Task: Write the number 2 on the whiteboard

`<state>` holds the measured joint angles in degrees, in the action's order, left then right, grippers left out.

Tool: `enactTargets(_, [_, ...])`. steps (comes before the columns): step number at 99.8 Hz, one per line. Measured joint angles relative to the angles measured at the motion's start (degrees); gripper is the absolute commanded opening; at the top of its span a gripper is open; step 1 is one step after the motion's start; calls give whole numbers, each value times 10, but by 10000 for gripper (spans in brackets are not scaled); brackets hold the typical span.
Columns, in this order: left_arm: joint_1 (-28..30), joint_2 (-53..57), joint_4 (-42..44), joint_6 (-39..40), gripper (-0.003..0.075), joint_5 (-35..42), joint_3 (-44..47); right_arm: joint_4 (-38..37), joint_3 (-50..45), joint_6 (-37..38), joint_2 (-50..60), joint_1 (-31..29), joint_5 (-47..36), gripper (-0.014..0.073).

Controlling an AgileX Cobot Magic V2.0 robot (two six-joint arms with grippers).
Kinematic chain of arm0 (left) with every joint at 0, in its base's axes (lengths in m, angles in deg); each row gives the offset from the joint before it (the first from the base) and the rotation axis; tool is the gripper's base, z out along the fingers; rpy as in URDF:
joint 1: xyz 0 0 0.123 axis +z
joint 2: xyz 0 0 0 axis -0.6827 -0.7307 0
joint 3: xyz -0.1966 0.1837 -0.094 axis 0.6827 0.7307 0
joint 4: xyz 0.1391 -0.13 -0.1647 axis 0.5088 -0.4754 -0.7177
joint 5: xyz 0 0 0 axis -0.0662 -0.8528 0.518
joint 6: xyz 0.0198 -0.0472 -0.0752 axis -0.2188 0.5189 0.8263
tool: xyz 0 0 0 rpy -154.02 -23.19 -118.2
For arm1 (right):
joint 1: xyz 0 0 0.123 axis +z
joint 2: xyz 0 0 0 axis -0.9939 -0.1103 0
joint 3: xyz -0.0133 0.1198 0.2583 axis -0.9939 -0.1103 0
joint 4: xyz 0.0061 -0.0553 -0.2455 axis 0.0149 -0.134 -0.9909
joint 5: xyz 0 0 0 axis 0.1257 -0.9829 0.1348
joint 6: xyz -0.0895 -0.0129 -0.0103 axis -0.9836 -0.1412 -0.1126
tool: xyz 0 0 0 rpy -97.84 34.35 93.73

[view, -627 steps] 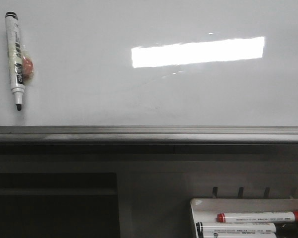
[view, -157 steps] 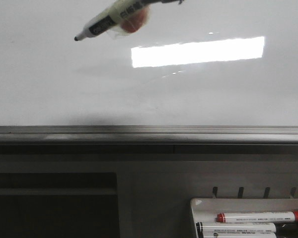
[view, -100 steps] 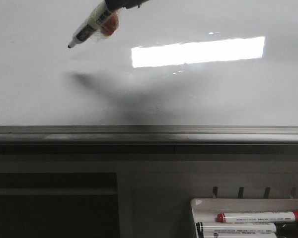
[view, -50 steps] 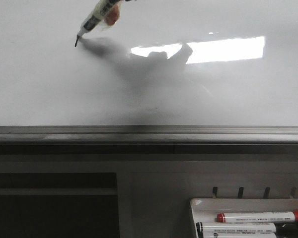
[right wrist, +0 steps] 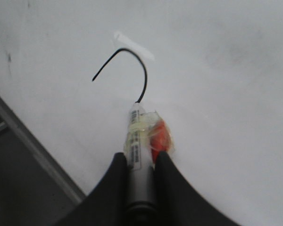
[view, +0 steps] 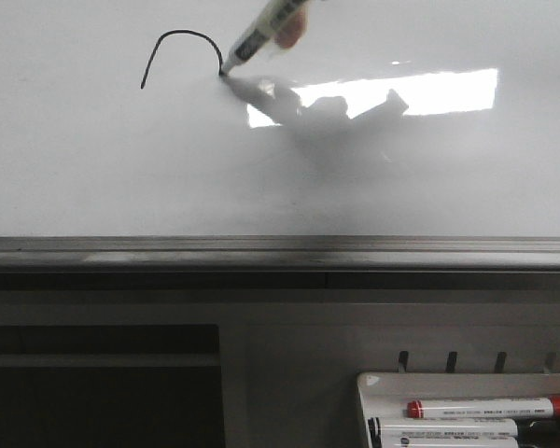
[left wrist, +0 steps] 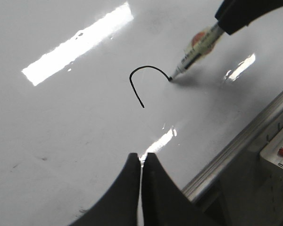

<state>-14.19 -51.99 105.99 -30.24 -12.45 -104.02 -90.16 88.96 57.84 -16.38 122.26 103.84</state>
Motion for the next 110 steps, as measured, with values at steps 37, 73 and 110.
enactTargets(37, [0, 0, 12, 0, -20, 0, 0, 11, 3, 9, -96, 88, -49, -59])
enactTargets(73, [0, 0, 30, 0, -20, 0, 0, 19, -61, 26, -9, 40, -4, -59])
enactTargets(110, [0, -5, 35, 0, 97, 54, 0, 1, -125, 34, 68, 44, -22, -60])
